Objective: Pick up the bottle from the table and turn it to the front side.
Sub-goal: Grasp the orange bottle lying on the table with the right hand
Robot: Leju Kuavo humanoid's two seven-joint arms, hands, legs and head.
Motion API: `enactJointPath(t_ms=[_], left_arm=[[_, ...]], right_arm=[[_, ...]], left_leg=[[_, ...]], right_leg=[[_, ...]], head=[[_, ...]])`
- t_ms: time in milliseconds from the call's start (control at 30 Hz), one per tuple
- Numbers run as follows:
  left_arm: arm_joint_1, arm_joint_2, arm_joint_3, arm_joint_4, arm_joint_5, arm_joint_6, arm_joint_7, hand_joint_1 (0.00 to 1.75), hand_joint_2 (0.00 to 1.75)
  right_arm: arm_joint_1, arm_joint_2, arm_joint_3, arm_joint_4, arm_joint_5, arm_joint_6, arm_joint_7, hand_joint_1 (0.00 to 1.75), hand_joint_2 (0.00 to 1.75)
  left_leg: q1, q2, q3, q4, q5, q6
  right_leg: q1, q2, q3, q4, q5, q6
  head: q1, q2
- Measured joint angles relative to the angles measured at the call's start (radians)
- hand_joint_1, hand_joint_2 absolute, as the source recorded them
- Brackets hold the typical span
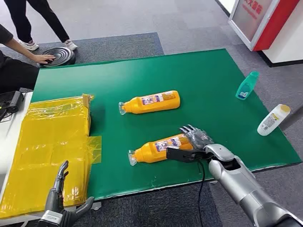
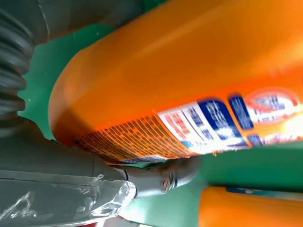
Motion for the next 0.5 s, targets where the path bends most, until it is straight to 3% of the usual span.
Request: enactJointPath(t_ms=[200, 333, 500], left_arm=[[-0.007, 0.006, 0.0, 0.024, 0.029, -0.005, -0.02, 0.0, 1.75], [-0.006, 0.006, 0.003, 0.035, 0.055, -0.029, -0.036, 0.0, 1.75], [0.005, -0.013, 0.031, 0.038, 0.141, -0.156, -0.081, 0.0, 1.75]], right_arm=[[-0.038, -0.028, 0.05, 0.023, -0.033, 0.017, -0.025, 1.75, 1.75], [-0.035, -0.043, 0.07, 0.011, -0.061, -0.021, -0.02, 1.75, 1.75], [0.036, -0.047, 0.067, -0.068, -0.09, -0.124, -0.022, 1.75, 1.75]], left_leg=[[0.0, 0.0, 0.001, 0.0, 0.001, 0.0], [0.0, 0.0, 0.0, 0.0, 0.001, 0.0], [0.0, 0.0, -0.001, 0.0, 0.001, 0.0]], right_leg=[[0.0, 0.0, 0.001, 0.0, 0.001, 0.0], [0.0, 0.0, 0.001, 0.0, 0.001, 0.0], [0.0, 0.0, 0.0, 0.0, 0.001, 0.0]], head=[[0.0, 0.0], [0.0, 0.0], [0.0, 0.0]])
